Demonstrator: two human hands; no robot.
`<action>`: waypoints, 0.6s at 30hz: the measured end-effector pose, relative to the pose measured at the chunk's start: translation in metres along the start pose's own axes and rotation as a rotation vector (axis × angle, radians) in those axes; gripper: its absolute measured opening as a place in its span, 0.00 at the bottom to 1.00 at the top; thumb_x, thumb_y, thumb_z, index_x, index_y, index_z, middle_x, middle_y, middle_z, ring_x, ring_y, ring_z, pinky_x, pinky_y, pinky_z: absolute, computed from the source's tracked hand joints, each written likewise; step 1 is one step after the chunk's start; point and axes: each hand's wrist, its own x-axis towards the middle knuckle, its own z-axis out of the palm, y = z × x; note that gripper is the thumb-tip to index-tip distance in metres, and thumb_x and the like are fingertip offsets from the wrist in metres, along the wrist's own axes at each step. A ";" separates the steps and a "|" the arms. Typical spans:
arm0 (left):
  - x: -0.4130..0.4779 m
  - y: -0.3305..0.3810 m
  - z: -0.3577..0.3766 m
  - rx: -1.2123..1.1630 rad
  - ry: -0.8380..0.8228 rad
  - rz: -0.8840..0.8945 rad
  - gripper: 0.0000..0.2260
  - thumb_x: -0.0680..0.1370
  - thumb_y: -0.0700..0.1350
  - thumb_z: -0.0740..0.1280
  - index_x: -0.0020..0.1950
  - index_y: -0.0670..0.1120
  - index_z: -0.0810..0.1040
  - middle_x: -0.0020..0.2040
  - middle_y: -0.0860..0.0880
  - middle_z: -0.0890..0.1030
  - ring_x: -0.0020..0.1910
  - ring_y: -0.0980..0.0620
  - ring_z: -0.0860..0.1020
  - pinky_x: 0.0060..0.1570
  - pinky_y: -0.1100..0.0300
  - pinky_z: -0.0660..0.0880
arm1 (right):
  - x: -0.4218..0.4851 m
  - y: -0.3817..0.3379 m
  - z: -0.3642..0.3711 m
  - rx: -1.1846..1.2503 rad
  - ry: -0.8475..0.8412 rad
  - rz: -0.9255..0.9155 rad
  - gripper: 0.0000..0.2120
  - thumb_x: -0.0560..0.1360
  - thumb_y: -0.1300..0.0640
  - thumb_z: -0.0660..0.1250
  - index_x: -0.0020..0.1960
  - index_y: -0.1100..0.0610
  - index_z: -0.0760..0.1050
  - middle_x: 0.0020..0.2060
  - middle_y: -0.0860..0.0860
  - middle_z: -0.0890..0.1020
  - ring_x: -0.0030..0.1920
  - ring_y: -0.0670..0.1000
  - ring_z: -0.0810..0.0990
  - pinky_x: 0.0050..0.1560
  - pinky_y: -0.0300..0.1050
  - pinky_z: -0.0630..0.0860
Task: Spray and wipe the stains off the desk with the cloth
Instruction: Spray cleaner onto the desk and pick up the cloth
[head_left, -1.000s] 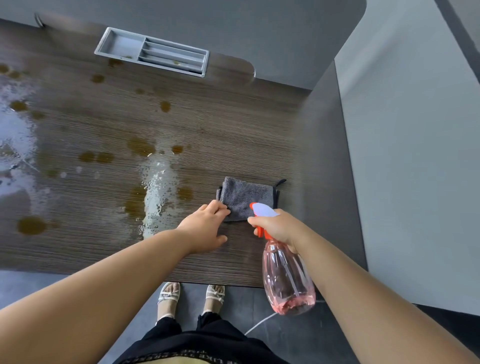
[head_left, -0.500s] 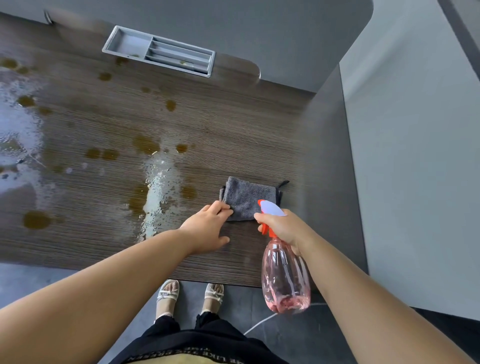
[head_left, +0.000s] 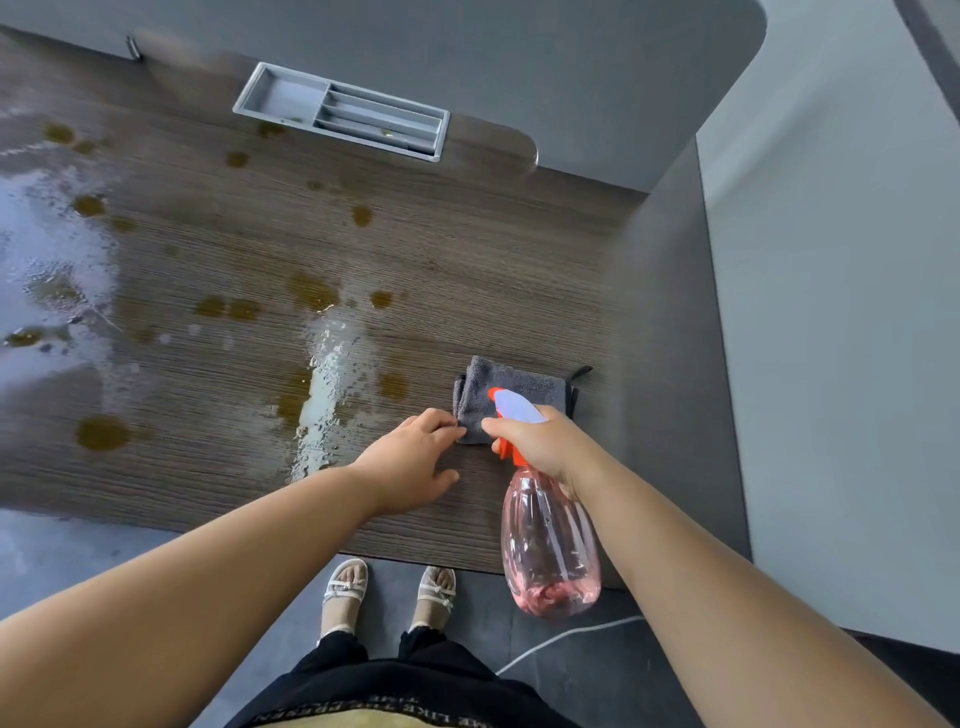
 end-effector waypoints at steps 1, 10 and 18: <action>0.000 0.000 0.000 0.004 -0.001 -0.001 0.27 0.79 0.52 0.61 0.75 0.48 0.59 0.73 0.51 0.59 0.72 0.51 0.60 0.70 0.61 0.58 | -0.001 0.001 0.001 0.003 -0.001 0.009 0.18 0.74 0.47 0.65 0.63 0.50 0.75 0.40 0.50 0.81 0.39 0.48 0.76 0.44 0.42 0.72; 0.001 0.000 0.001 0.028 -0.019 -0.013 0.26 0.79 0.52 0.60 0.76 0.49 0.58 0.74 0.52 0.60 0.72 0.51 0.60 0.71 0.60 0.57 | -0.008 0.021 0.001 -0.058 -0.018 0.074 0.19 0.73 0.47 0.66 0.58 0.58 0.78 0.39 0.51 0.82 0.39 0.49 0.76 0.46 0.44 0.72; 0.001 0.001 0.001 0.052 -0.024 -0.016 0.26 0.79 0.52 0.60 0.76 0.49 0.58 0.74 0.53 0.60 0.73 0.51 0.58 0.71 0.60 0.56 | -0.018 0.019 -0.016 0.030 0.012 0.006 0.19 0.76 0.47 0.64 0.67 0.43 0.69 0.50 0.53 0.83 0.43 0.46 0.76 0.44 0.37 0.71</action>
